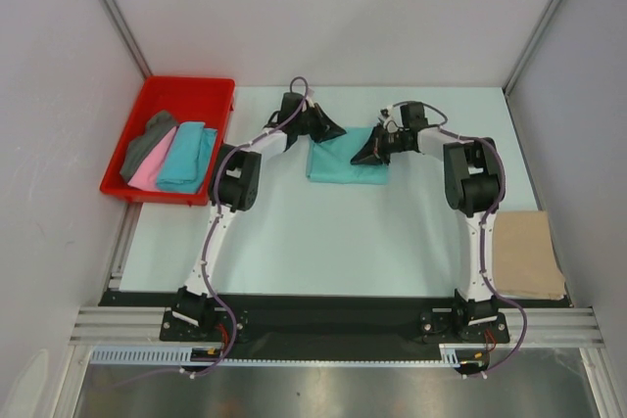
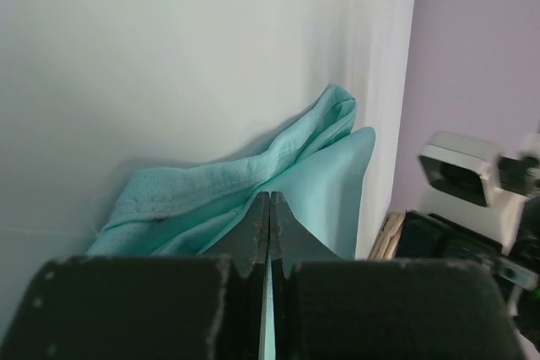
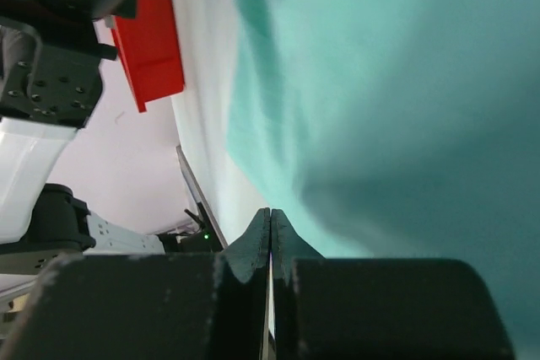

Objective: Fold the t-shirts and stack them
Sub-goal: Fold the tshirt

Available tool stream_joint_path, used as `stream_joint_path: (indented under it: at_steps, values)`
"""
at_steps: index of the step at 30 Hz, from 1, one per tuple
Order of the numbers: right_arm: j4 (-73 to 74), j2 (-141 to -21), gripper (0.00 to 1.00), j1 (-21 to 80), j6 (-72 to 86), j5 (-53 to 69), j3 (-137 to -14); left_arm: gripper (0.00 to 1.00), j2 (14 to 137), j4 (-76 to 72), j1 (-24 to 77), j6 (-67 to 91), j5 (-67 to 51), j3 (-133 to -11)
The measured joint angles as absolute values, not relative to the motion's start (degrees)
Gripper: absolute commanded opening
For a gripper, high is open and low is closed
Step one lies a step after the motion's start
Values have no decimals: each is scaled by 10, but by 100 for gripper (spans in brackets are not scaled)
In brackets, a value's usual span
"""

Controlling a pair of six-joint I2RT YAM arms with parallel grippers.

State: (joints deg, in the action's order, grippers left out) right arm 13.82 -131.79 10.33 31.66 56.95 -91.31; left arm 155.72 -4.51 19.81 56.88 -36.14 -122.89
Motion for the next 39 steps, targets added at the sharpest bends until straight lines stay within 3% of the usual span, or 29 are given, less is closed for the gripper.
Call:
stream_joint_path:
  at_steps: [11,17,20,23,26,30,33,39]
  values:
    - [2,-1369,0,222,434,577,-957,0,1546,5,183,535,-363,-1239]
    - [-20,-1410,0,227,458,586,-956,1,1546,37,170,528,-361,-1278]
    - [-13,-1410,8,212,457,586,-961,13,1546,59,166,510,-356,-1302]
    - [38,-1409,22,189,438,580,-993,21,1527,89,164,486,-340,-1299]
    - [88,-1389,36,160,414,566,-1025,22,1463,108,164,460,-324,-1233]
    - [130,-1332,39,120,388,548,-1039,18,1355,103,168,443,-316,-1124]
    - [143,-1295,35,92,374,532,-1039,12,1309,79,180,439,-317,-1088]
    - [118,-1280,3,67,377,506,-1024,2,1309,-39,223,476,-337,-1035]
